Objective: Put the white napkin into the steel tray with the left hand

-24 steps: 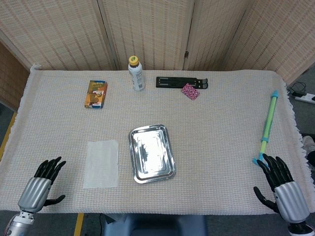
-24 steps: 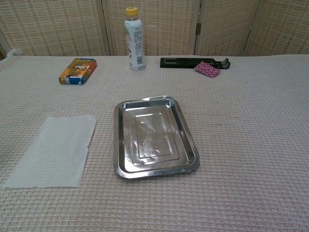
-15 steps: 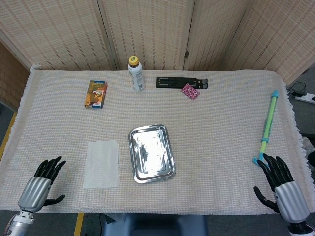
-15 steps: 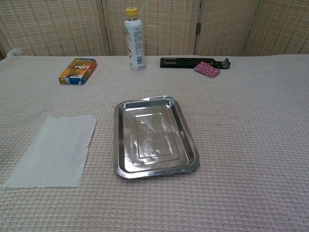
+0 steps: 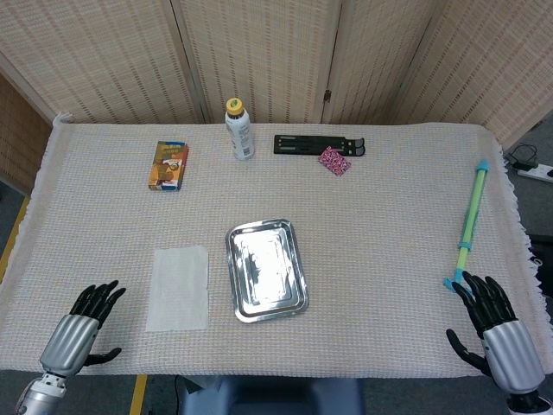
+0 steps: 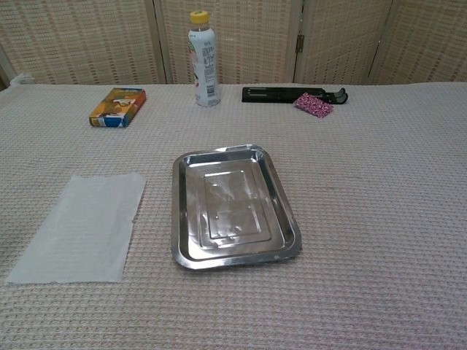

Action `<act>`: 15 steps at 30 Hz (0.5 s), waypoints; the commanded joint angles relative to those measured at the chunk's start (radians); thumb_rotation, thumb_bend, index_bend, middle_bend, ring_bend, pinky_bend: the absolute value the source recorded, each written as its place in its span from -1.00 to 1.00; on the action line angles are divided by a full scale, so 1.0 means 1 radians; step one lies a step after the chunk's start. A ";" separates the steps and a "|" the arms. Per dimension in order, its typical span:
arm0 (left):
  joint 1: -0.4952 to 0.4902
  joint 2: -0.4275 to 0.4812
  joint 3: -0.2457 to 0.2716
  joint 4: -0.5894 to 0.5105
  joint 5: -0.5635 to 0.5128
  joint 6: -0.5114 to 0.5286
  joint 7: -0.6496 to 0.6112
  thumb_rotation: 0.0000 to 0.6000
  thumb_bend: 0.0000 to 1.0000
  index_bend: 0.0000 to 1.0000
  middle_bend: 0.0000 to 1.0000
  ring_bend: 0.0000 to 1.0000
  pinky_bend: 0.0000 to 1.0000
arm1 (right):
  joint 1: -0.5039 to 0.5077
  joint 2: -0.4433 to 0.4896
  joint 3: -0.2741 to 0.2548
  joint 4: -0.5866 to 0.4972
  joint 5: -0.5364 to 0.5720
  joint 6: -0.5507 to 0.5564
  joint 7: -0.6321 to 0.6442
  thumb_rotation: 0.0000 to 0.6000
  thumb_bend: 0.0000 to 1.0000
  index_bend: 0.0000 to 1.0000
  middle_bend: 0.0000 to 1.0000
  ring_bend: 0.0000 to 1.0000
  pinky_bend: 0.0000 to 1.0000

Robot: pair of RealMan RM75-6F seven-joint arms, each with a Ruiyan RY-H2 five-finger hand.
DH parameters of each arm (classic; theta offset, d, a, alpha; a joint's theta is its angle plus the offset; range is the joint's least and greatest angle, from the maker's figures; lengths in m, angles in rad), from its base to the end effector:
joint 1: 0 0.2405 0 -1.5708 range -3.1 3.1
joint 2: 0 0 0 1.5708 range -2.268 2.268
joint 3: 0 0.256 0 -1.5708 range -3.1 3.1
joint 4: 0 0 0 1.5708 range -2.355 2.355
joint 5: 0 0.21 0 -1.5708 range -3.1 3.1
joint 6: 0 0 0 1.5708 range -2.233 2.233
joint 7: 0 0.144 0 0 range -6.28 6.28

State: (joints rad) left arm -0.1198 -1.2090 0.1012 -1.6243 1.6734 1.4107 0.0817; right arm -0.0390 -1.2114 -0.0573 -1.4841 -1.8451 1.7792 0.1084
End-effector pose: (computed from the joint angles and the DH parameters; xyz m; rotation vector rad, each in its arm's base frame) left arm -0.2847 0.1524 0.0925 -1.6893 -0.9747 -0.8983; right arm -0.2902 -0.1137 0.1445 1.4799 -0.8002 1.1981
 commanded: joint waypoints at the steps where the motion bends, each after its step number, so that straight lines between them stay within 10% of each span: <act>1: 0.002 -0.011 0.009 -0.008 0.006 -0.008 0.026 1.00 -0.71 -0.82 -0.77 -0.81 -0.54 | 0.000 0.001 0.002 -0.002 0.000 0.002 0.001 1.00 -0.18 -1.00 -1.00 -1.00 -1.00; 6: 0.001 -0.068 0.009 0.049 0.065 0.031 0.012 1.00 -0.71 -0.70 -0.48 -0.54 -0.24 | -0.001 -0.001 0.000 0.000 -0.002 0.002 -0.001 1.00 -0.18 -1.00 -1.00 -1.00 -1.00; 12: -0.005 -0.175 -0.019 0.216 0.126 0.129 -0.110 1.00 -0.71 -0.36 0.78 0.48 0.85 | 0.002 -0.001 0.002 -0.001 0.003 -0.004 -0.003 1.00 -0.18 -1.00 -1.00 -1.00 -1.00; 15: -0.012 -0.212 -0.028 0.277 0.134 0.150 -0.152 1.00 -0.71 -0.27 0.98 0.82 0.99 | 0.002 -0.003 0.003 0.001 0.005 -0.005 -0.003 1.00 -0.18 -1.00 -1.00 -1.00 -1.00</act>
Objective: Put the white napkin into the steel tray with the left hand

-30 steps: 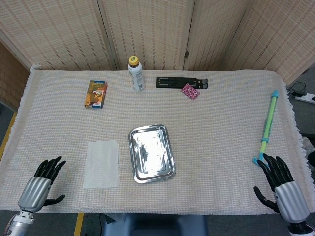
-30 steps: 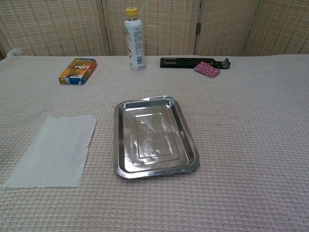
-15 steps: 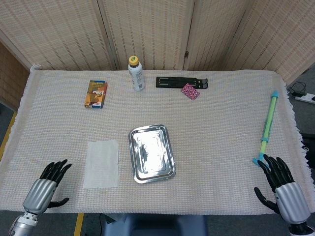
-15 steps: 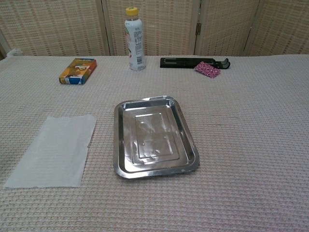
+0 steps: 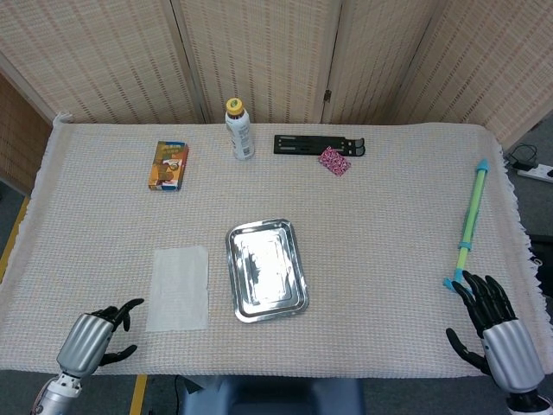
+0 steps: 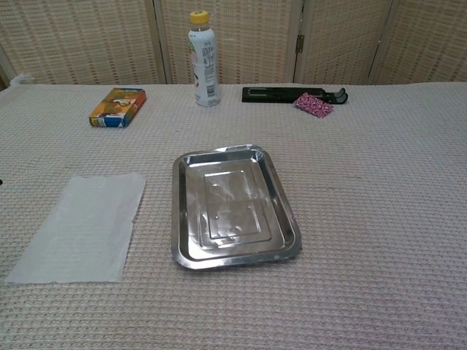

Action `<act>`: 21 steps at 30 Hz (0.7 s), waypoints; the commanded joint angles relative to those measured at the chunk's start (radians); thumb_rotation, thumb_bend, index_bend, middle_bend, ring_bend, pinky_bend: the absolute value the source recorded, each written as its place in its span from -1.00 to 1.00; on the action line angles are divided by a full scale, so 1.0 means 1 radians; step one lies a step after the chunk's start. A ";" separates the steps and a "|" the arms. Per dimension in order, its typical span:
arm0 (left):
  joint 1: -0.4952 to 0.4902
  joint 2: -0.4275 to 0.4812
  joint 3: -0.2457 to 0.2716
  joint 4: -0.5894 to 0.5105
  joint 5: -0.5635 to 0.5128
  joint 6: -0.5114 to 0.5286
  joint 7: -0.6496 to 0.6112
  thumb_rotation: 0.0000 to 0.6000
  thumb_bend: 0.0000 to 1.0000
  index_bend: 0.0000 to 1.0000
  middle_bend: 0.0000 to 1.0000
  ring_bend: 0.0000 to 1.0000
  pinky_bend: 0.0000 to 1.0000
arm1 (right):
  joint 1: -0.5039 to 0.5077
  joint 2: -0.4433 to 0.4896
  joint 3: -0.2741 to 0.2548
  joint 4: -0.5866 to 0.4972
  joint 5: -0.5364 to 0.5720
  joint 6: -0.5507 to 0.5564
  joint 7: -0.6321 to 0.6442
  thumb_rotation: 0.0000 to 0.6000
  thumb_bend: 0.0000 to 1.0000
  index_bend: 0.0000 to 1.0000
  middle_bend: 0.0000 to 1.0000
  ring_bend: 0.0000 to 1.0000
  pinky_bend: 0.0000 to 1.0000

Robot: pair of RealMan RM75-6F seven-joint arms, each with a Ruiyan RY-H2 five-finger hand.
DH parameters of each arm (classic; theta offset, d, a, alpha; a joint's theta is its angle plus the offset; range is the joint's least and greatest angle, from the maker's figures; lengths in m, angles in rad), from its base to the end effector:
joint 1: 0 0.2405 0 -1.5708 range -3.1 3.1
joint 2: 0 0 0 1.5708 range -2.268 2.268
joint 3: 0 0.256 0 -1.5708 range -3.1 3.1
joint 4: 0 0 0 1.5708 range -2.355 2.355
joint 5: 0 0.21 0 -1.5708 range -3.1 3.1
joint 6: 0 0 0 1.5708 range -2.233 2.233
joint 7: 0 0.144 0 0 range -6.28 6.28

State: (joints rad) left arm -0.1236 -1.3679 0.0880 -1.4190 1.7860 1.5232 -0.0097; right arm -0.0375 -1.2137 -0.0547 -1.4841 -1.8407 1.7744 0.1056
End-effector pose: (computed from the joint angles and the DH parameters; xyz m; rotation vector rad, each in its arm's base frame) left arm -0.2824 0.1567 0.0668 -1.7013 -0.8782 -1.0863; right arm -0.2906 -0.1149 0.1438 1.4782 -0.8005 1.1941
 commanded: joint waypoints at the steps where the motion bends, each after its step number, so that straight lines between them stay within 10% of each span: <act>1: -0.009 -0.064 -0.013 0.084 0.024 0.042 -0.074 1.00 -0.71 -0.24 1.00 0.92 1.00 | 0.000 -0.001 0.000 0.001 0.001 -0.002 0.000 1.00 -0.18 -1.00 -1.00 -1.00 -1.00; 21: -0.044 -0.217 0.026 0.235 0.020 -0.033 -0.107 1.00 -0.53 -0.09 1.00 1.00 1.00 | 0.007 -0.009 0.009 0.003 0.020 -0.020 -0.008 1.00 -0.18 -1.00 -1.00 -1.00 -1.00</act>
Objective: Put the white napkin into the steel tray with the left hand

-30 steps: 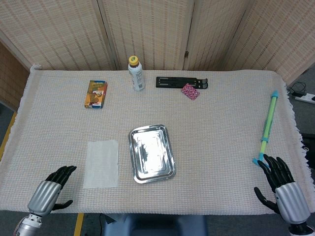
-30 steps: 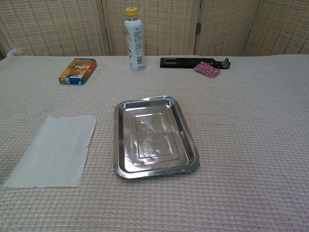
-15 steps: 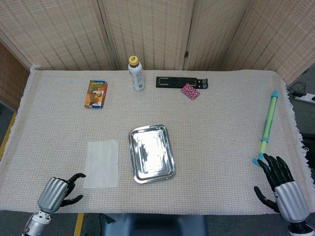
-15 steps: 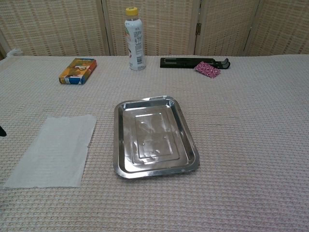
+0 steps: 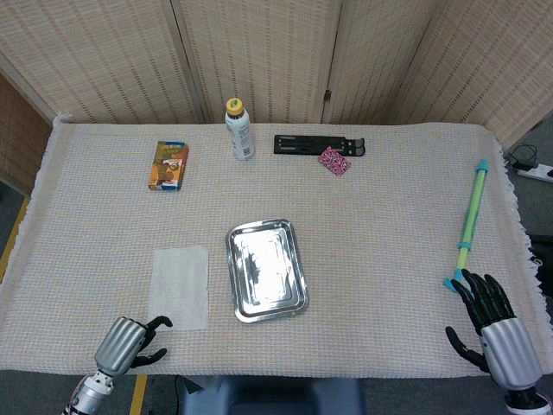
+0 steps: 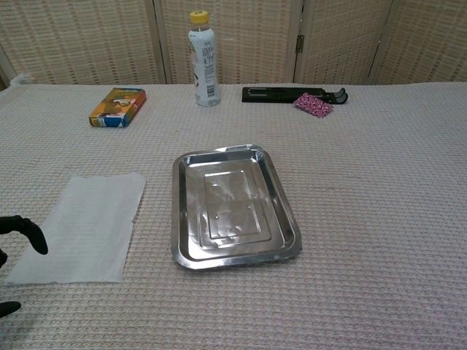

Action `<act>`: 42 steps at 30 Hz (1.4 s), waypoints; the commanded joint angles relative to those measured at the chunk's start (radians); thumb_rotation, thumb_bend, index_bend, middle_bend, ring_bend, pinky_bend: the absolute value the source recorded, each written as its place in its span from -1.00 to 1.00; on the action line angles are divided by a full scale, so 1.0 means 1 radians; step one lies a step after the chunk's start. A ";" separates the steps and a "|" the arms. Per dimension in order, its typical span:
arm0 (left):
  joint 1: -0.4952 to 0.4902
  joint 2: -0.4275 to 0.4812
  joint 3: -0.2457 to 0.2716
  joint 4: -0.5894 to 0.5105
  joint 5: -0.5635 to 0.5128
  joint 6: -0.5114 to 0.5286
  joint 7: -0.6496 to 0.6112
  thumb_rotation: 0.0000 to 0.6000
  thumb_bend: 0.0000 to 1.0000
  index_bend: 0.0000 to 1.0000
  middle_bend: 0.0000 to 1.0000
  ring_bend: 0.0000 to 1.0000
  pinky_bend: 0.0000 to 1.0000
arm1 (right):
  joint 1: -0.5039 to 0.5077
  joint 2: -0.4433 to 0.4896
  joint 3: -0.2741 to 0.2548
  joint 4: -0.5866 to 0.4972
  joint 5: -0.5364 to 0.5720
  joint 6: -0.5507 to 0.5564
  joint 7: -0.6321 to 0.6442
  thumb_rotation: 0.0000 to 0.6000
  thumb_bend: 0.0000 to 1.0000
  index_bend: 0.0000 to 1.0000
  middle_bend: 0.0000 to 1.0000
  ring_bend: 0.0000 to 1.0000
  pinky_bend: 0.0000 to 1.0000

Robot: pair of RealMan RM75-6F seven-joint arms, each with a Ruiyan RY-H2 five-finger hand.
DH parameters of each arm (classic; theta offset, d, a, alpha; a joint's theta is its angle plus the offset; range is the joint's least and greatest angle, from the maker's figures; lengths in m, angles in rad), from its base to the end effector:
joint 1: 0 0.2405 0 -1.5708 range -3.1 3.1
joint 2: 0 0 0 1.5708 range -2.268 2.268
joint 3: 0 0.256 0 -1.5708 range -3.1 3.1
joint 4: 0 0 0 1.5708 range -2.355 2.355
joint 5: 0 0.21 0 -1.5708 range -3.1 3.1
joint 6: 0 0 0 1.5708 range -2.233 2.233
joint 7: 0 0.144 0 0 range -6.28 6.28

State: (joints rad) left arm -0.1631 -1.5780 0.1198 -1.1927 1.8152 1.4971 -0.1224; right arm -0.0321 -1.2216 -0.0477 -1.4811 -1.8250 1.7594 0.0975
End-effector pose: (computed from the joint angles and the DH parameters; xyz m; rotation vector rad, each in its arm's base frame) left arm -0.2812 0.1601 0.0054 -1.7838 -0.9546 -1.1644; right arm -0.2922 -0.1186 0.1414 1.4732 -0.8019 1.1791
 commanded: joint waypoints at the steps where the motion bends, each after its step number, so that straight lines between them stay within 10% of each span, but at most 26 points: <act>1: -0.005 -0.009 -0.007 0.012 -0.014 -0.011 0.009 1.00 -0.53 -0.08 1.00 1.00 1.00 | 0.003 -0.001 0.003 0.000 0.007 -0.007 0.000 1.00 -0.18 -1.00 -1.00 -1.00 -1.00; 42: -0.099 0.023 -0.039 -0.080 -0.203 -0.261 0.154 1.00 -0.39 -0.23 1.00 1.00 1.00 | 0.016 -0.007 0.020 -0.001 0.044 -0.035 -0.006 1.00 -0.18 -1.00 -1.00 -1.00 -1.00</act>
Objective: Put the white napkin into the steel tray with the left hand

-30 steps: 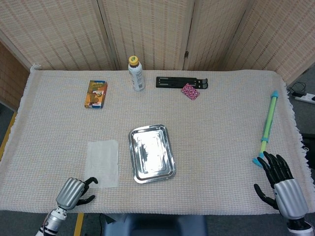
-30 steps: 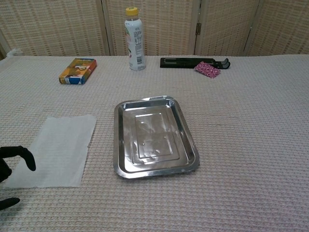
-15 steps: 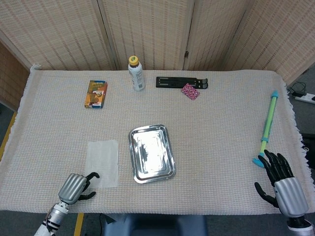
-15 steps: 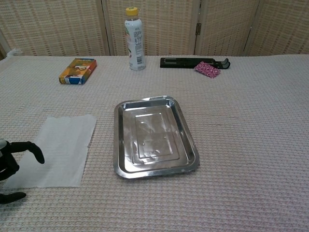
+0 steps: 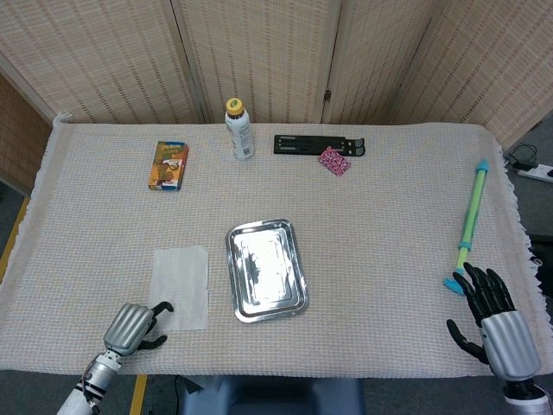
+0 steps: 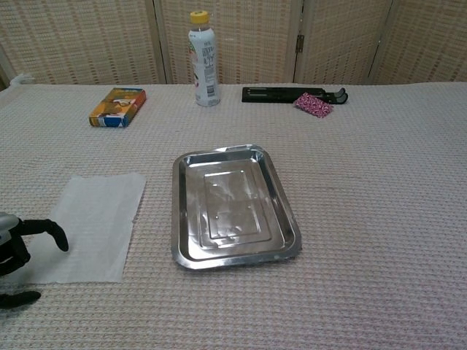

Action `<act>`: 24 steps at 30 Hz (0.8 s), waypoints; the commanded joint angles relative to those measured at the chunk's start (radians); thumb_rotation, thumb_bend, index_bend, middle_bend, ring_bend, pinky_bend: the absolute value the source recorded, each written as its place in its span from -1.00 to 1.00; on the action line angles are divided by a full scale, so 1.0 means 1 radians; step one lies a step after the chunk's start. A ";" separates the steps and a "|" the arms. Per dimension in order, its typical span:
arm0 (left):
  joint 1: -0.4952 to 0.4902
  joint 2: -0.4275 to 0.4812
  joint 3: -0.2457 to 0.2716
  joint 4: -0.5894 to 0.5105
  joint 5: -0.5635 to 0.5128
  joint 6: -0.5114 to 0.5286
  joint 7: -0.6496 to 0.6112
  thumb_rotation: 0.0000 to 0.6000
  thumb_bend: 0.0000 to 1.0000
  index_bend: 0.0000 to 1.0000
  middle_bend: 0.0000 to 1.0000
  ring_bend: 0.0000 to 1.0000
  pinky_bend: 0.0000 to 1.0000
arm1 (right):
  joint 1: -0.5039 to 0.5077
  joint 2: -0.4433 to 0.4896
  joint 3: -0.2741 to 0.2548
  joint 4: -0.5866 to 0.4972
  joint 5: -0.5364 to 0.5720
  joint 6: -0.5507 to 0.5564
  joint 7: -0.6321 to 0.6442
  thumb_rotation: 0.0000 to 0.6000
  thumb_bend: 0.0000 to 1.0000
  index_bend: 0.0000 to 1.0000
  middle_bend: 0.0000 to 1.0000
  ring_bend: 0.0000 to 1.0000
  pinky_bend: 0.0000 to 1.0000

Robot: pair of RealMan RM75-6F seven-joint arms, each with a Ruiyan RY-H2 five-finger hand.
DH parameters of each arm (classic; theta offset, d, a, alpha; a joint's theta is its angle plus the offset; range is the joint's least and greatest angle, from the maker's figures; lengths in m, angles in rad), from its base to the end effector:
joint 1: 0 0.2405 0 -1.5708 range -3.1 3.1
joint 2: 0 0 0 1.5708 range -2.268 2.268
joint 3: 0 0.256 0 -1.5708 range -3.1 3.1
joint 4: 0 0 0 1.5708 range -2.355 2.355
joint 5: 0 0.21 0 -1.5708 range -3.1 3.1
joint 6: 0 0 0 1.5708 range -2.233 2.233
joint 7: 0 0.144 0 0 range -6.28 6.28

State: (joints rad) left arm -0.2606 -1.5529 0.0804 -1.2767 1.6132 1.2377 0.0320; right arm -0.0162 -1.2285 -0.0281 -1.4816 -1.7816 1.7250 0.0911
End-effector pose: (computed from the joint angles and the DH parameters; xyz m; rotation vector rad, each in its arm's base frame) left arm -0.2886 0.1966 -0.0115 -1.8328 -1.0152 -0.8824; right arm -0.2961 -0.1290 0.1397 1.4538 -0.8106 1.1509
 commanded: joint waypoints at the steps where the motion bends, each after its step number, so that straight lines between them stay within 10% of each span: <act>1: -0.002 -0.004 0.001 0.008 -0.003 -0.003 0.000 1.00 -0.31 -0.24 1.00 1.00 1.00 | 0.000 0.000 0.000 0.000 0.000 -0.001 0.000 1.00 -0.18 -1.00 -1.00 -1.00 -1.00; 24: 0.000 -0.065 0.010 0.107 0.031 0.062 -0.059 1.00 -0.04 -0.05 1.00 1.00 1.00 | 0.003 0.001 0.000 -0.004 0.002 -0.003 -0.002 1.00 -0.18 -1.00 -1.00 -1.00 -1.00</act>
State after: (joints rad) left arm -0.2613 -1.6120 0.0884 -1.1769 1.6400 1.2947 -0.0235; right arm -0.0130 -1.2275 -0.0277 -1.4855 -1.7798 1.7217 0.0890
